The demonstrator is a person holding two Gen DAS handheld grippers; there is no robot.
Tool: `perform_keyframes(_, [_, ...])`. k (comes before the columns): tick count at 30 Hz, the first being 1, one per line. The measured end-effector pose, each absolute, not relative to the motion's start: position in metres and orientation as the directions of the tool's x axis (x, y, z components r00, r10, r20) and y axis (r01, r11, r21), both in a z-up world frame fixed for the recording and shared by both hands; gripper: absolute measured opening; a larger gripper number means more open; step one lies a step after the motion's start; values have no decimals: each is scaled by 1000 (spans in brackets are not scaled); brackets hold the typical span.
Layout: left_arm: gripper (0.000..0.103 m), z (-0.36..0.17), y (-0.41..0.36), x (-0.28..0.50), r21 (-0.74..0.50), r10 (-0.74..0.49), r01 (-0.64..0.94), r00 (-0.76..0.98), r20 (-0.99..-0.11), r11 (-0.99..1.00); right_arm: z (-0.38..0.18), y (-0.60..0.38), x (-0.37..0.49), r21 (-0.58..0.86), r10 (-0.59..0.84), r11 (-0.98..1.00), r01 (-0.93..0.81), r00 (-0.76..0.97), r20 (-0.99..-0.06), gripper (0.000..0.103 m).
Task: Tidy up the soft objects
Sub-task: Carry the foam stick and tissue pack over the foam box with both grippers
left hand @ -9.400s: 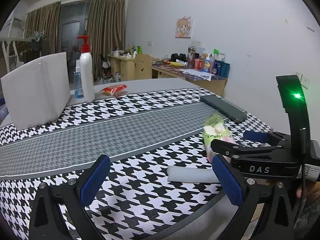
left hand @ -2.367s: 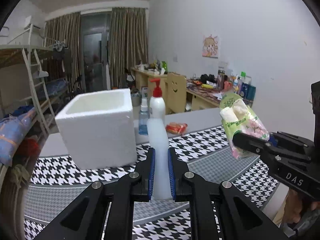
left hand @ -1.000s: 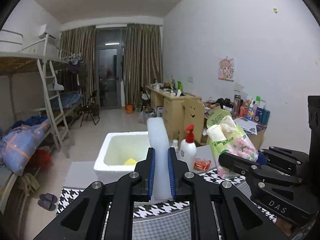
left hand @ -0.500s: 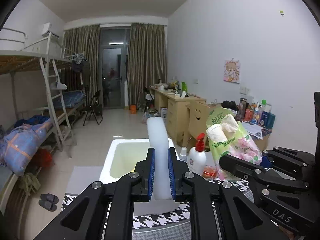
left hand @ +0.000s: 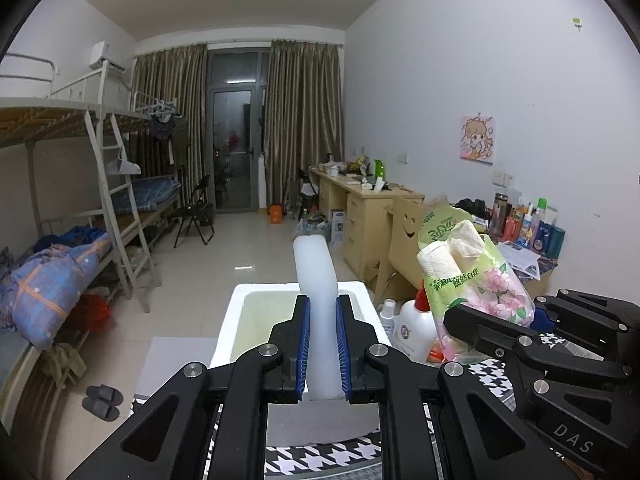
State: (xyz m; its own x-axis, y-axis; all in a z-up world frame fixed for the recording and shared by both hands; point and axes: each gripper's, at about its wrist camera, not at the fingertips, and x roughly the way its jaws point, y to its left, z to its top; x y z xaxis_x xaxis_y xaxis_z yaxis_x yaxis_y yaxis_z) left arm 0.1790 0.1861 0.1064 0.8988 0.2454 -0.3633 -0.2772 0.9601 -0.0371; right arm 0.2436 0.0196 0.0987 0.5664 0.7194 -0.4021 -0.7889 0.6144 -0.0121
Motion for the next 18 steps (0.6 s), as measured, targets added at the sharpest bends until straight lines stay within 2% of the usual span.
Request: perform_keyframes(18, [15,78,211,229,-29,257,-303,852,-456,953,86,48,269,-16,690,623,-782,559,-459,25])
